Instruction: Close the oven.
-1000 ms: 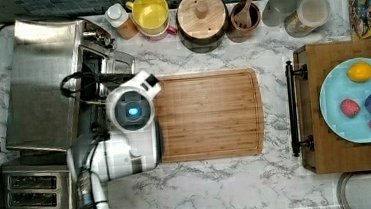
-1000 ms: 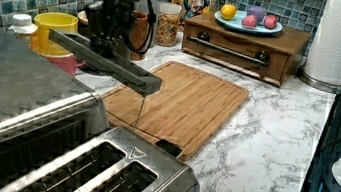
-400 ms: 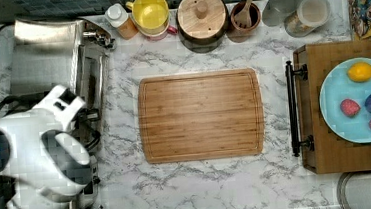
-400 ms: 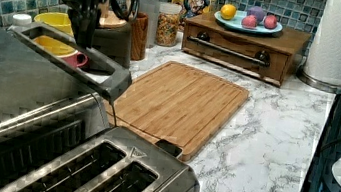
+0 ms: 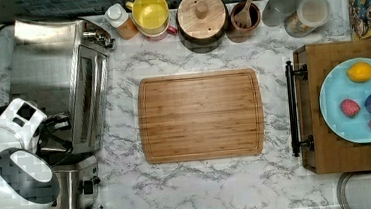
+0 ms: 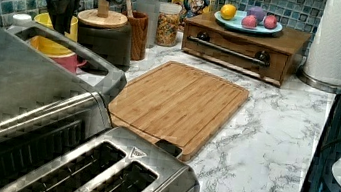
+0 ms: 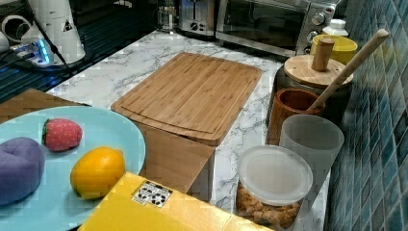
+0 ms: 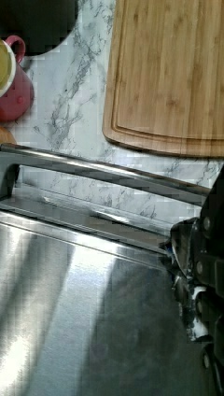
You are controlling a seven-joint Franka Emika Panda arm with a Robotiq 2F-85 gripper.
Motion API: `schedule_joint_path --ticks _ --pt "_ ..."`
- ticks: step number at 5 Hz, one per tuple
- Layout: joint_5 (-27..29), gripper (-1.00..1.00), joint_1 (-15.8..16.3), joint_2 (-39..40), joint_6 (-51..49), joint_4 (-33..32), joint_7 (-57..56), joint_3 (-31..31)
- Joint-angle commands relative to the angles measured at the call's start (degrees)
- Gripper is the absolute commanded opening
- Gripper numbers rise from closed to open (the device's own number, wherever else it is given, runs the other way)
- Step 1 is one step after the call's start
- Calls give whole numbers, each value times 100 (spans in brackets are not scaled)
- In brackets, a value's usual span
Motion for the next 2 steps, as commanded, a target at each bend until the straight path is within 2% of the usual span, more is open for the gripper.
schedule_joint_path --ticks 1,2 --pt "12 -100 19 -63 -25 647 453 -128" --pt "17 -100 41 -65 -25 648 450 -154"
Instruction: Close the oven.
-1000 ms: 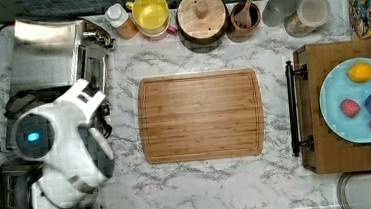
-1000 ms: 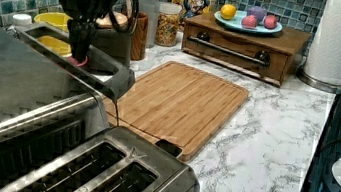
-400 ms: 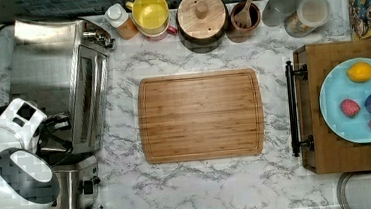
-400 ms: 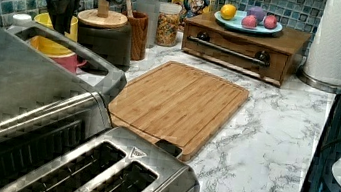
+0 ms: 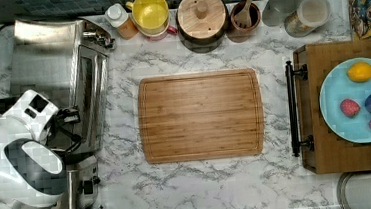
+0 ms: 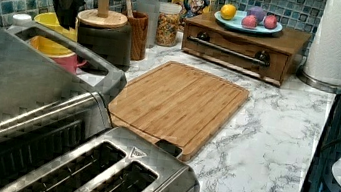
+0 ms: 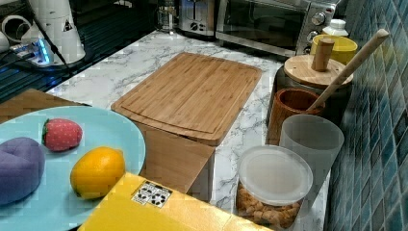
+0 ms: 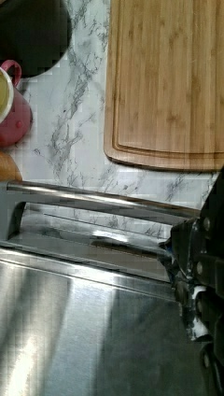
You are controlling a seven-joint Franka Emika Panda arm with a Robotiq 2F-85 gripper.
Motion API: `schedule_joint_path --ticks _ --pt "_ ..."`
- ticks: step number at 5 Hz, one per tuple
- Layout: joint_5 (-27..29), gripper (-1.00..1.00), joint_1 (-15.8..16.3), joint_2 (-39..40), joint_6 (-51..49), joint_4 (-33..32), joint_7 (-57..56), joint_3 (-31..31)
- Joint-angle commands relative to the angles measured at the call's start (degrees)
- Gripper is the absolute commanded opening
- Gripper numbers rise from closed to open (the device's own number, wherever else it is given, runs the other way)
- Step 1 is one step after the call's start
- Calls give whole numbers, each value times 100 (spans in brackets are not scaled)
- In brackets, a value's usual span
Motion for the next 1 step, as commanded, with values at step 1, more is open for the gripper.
schedule_joint_path --ticks 1 --pt "19 -100 120 -80 -1 647 410 44"
